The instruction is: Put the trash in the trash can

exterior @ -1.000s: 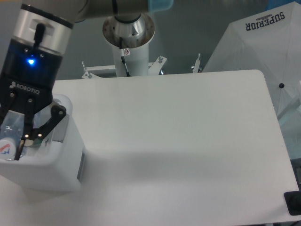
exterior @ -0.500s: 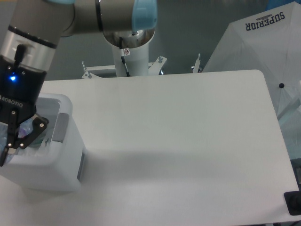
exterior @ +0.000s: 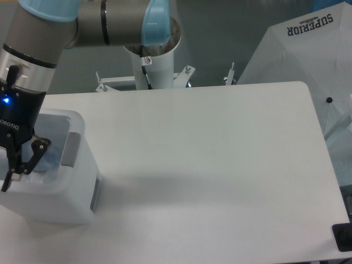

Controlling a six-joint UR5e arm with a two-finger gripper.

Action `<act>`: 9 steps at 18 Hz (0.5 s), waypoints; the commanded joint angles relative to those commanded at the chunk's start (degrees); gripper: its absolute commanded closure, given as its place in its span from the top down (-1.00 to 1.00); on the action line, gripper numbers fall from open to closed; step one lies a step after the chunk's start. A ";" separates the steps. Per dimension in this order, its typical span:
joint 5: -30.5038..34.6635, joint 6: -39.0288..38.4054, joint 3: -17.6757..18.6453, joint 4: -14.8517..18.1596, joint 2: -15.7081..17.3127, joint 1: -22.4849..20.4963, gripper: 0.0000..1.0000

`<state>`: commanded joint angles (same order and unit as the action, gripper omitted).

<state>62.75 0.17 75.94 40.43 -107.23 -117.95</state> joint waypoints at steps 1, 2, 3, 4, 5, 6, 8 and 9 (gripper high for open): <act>0.00 0.62 0.09 0.00 0.00 -0.09 1.00; 0.09 0.88 0.09 0.09 0.00 -0.35 1.00; 0.26 1.23 0.00 0.09 0.09 -0.79 1.00; 0.35 1.50 0.00 0.09 0.44 -1.75 1.00; 0.35 1.67 -0.09 0.09 0.79 -3.67 1.00; 0.26 1.94 -0.44 0.09 0.97 -5.61 1.00; 0.18 2.29 -0.79 0.09 1.05 -9.03 1.00; 0.18 2.99 -0.79 0.17 1.06 -10.79 1.00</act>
<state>62.93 3.16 75.15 40.60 -106.17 -128.74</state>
